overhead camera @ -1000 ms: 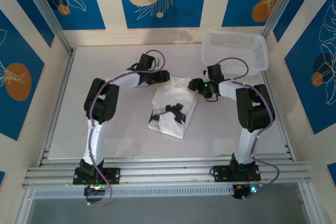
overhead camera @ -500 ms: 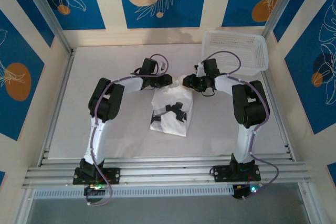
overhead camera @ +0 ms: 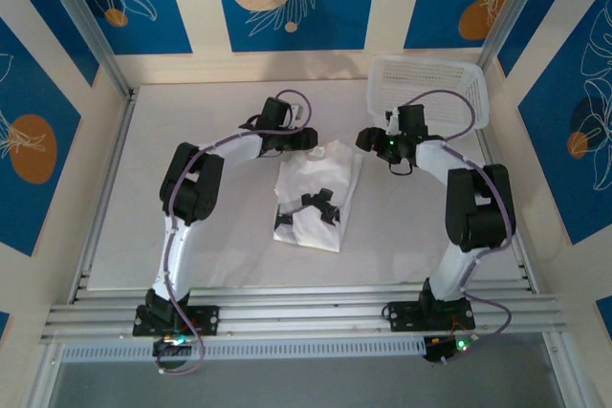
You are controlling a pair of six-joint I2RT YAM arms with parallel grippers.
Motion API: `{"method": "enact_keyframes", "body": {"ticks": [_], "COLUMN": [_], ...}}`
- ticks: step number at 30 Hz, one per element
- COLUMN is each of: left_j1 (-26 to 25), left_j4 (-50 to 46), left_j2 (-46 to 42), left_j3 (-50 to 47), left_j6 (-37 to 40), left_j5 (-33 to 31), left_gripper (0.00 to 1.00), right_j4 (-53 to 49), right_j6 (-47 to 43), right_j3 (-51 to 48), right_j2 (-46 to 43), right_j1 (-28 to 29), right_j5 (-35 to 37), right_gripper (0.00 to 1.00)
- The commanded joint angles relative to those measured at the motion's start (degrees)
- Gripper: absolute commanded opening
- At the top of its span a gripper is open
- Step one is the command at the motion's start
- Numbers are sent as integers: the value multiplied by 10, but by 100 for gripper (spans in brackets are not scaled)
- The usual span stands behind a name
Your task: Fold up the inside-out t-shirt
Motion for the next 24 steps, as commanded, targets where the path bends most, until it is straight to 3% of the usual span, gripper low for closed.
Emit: {"method": "enact_keyframes", "body": {"ticks": [1,3,8,13,19,24], "left_j1": [-12,-13,-15,-19,-25,-27], "left_j4": [-39,-31,-14,39,50,43], "left_j2": [33,41,60,58,61,60], "left_j3": [28,31,35,4,0,-1], "left_j6": [34,27,-26,-72,-100,-99], "left_j5": [-21,1,52,90,98,86], "left_gripper": [71,71,57,55,40,24], "right_j4": [-45,-51,-61,-43,-42,-50], "right_j6": [-23,-26,-14,-6,3,4], "right_j3": [37,52,73,67,79,89], "right_j2": [48,71,107,121,131,129], "right_j1": [14,21,37,47,51,48], "right_j5": [5,-9,-42,-64,-77,-77], "right_gripper": [72,72,70,69,58,39]}}
